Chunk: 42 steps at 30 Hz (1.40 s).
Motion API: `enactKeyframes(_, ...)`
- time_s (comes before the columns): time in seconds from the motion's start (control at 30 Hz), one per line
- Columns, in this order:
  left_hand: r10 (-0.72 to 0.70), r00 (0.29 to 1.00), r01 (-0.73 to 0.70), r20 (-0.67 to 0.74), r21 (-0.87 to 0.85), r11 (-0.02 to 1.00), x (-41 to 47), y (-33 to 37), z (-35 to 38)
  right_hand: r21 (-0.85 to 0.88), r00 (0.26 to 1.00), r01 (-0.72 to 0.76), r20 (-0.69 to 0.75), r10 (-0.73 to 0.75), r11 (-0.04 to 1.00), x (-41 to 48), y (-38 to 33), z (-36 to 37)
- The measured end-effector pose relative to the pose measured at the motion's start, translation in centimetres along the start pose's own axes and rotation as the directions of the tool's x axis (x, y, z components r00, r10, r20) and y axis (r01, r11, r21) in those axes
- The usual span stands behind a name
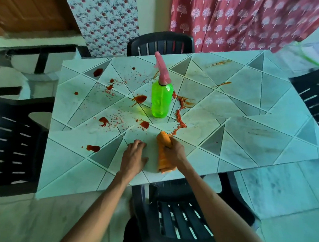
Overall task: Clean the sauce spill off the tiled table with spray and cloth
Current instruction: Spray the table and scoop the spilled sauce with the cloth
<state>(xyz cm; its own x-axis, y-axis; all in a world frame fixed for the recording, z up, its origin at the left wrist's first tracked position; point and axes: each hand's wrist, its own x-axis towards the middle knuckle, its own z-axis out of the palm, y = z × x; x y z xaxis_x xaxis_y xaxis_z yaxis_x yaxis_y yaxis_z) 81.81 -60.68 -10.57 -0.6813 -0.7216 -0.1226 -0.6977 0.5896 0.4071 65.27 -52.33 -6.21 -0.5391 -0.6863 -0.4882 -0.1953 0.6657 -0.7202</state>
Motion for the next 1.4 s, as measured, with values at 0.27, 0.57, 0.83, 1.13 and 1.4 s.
enactKeyframes(0.27,-0.049,0.994,-0.002,-0.099,-0.455,0.891,4.3,-0.8,-5.3,0.377,0.979,-0.088,-0.138,0.15,0.922,-2.0,-0.5,-3.2)
enactKeyframes(0.57,0.162,0.97,-0.239,-0.181,-0.598,0.765,14.9,5.6,-12.0,0.7,0.918,-0.105,-0.204,0.339,0.706,-1.3,-3.7,-4.9)
enactKeyframes(0.83,0.253,0.942,-0.331,-0.22,-0.488,0.808,16.9,6.9,-11.7,0.648,0.939,-0.139,-0.154,0.307,0.749,-0.6,-4.1,-5.0)
enactKeyframes(1.13,0.351,0.893,-0.448,-0.282,-0.471,0.76,17.2,10.1,-15.2,0.692,0.941,-0.105,-0.163,0.297,0.714,-2.0,-2.1,-8.4)
enactKeyframes(1.4,0.445,0.866,-0.498,-0.227,-0.474,0.727,17.2,19.8,-12.4,0.81,0.902,-0.095,-0.176,0.395,0.578,-3.6,2.6,-14.2)
